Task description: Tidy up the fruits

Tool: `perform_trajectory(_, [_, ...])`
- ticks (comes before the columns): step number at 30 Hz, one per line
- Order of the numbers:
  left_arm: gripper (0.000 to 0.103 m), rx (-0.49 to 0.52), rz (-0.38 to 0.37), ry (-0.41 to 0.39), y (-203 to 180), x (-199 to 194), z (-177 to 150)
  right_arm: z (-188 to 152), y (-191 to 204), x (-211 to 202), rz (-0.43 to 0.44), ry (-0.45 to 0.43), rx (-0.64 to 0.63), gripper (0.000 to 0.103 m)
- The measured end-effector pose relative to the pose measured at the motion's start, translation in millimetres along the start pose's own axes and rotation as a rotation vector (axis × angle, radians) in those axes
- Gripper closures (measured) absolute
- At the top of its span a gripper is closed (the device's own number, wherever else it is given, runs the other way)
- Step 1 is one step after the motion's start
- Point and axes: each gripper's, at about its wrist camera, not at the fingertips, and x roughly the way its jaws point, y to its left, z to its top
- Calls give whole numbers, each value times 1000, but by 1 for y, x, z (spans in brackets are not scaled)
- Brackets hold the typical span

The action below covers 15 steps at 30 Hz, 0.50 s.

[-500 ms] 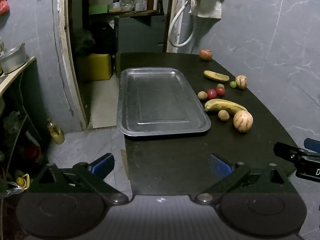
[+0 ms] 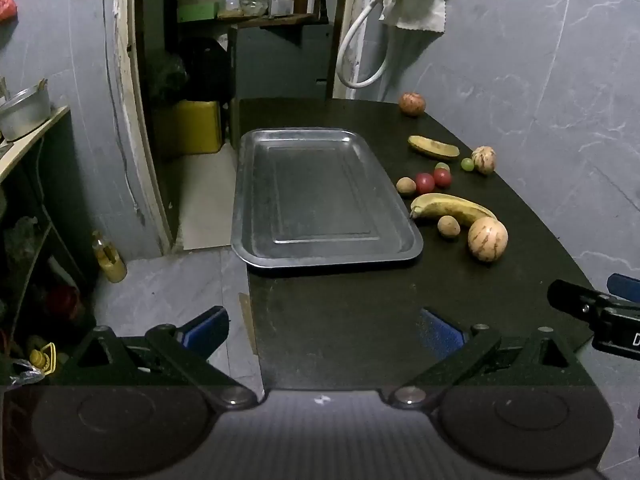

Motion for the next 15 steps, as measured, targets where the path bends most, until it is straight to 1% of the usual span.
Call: perform_trajectory(15, [1,-5,-8,13,0,5,-4,0,-3,1,-1,3,-1,1])
